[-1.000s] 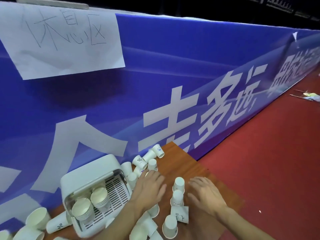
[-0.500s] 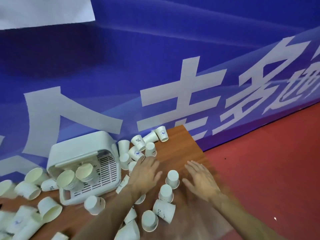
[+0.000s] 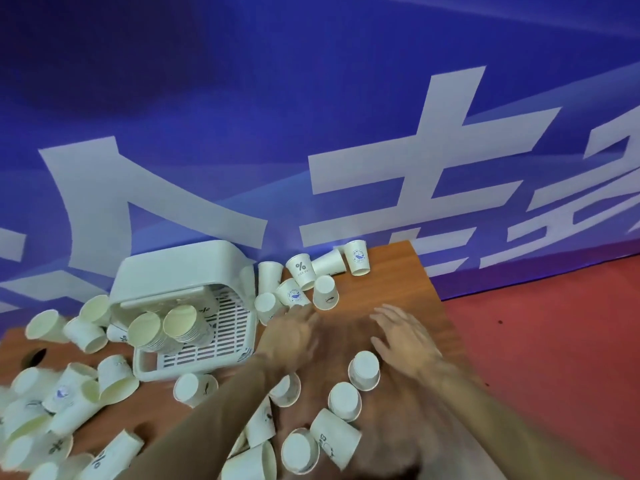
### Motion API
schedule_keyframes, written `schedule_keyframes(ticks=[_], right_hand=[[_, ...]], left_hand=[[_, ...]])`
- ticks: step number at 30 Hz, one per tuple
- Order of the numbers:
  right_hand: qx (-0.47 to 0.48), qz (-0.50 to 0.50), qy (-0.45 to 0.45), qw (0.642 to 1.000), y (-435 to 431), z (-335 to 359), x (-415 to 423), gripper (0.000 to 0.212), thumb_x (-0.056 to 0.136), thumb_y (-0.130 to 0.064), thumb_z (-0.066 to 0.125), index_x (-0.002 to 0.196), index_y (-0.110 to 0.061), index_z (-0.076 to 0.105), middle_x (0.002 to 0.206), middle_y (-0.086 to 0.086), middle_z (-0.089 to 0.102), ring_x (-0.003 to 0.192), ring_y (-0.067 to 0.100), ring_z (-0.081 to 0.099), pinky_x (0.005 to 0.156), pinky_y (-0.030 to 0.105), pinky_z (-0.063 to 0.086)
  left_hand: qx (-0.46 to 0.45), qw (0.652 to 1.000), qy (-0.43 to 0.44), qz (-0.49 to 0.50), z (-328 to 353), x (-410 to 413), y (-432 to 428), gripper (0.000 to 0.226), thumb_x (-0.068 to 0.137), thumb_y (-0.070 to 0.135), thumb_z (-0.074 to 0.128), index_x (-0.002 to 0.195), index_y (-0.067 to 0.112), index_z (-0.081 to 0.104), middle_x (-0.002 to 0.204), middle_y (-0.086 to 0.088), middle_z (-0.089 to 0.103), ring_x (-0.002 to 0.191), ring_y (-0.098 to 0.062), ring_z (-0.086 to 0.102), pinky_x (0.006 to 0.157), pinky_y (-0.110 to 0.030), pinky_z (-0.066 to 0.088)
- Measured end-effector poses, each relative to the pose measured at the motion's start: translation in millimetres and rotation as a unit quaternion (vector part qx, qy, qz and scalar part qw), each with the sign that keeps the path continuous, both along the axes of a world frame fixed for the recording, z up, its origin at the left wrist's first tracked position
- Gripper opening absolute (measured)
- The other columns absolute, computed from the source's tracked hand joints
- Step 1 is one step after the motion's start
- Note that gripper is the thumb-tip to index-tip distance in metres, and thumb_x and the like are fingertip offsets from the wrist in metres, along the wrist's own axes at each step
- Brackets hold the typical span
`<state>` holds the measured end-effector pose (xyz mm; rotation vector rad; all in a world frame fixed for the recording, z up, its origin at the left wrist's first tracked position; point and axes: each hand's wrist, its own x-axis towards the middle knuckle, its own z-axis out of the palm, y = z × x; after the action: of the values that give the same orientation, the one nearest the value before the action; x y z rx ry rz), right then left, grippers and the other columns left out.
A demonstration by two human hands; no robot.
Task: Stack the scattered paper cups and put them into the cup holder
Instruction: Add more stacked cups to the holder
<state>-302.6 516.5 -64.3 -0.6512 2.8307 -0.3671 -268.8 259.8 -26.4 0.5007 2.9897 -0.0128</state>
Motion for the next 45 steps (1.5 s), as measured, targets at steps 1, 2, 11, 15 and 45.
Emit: schedule_keyframes(ticks=[1, 2, 11, 15, 45], right_hand=[[0.002, 0.003, 0.004, 1.0, -2.1, -0.5, -9.7, 0.051, 0.099, -0.04, 0.048, 0.147, -0.024, 0.043, 0.157, -0.009, 0.036, 0.149, 0.008, 0.019, 0.121, 0.031, 0.018], [0.002, 0.005, 0.008, 1.0, -4.4, -1.5, -20.0, 0.051, 0.099, -0.039, 0.049, 0.147, -0.024, 0.043, 0.156, -0.009, 0.037, 0.148, 0.008, 0.02, 0.12, 0.032, 0.019], [0.009, 0.036, 0.046, 0.998, -23.2, -15.2, -111.9, 0.05, 0.095, -0.034, 0.053, 0.143, -0.022, 0.047, 0.149, -0.005, 0.046, 0.142, 0.012, 0.031, 0.114, 0.032, 0.028], [0.013, 0.031, 0.053, 0.998, -33.4, -26.3, -164.2, 0.048, 0.095, -0.032, 0.053, 0.141, -0.022, 0.047, 0.146, -0.004, 0.049, 0.136, 0.015, 0.039, 0.113, 0.033, 0.033], [-0.063, -0.044, -0.064, 0.995, -44.7, -80.3, -225.1, 0.076, 0.07, -0.056, 0.079, 0.127, -0.03, 0.037, 0.125, -0.006, 0.048, 0.098, 0.019, 0.062, 0.079, 0.045, 0.057]], left_hand=[[-0.003, 1.0, 0.0, 0.007, -2.4, -10.0, -1.8, 0.034, 0.093, 0.036, 0.046, 0.122, 0.023, 0.055, 0.123, 0.0, 0.06, 0.112, -0.023, 0.055, 0.1, -0.04, 0.042], [-0.004, 1.0, 0.001, 0.012, -5.6, -20.3, -2.9, 0.034, 0.094, 0.037, 0.046, 0.124, 0.024, 0.054, 0.126, 0.0, 0.06, 0.114, -0.023, 0.055, 0.102, -0.04, 0.041], [-0.04, 0.998, 0.042, 0.003, -15.5, -108.2, 0.4, 0.034, 0.096, 0.036, 0.045, 0.125, 0.023, 0.058, 0.125, -0.001, 0.061, 0.109, -0.023, 0.058, 0.095, -0.04, 0.046], [-0.078, 0.996, 0.039, -0.02, -23.9, -158.5, 9.3, 0.027, 0.094, 0.025, 0.049, 0.12, 0.021, 0.055, 0.117, 0.0, 0.058, 0.101, -0.024, 0.057, 0.078, -0.036, 0.047], [-0.181, 0.975, 0.028, -0.13, -62.3, -222.0, 20.0, 0.027, 0.095, 0.017, 0.055, 0.121, 0.021, 0.059, 0.117, -0.002, 0.057, 0.105, -0.022, 0.053, 0.069, -0.032, 0.04]])
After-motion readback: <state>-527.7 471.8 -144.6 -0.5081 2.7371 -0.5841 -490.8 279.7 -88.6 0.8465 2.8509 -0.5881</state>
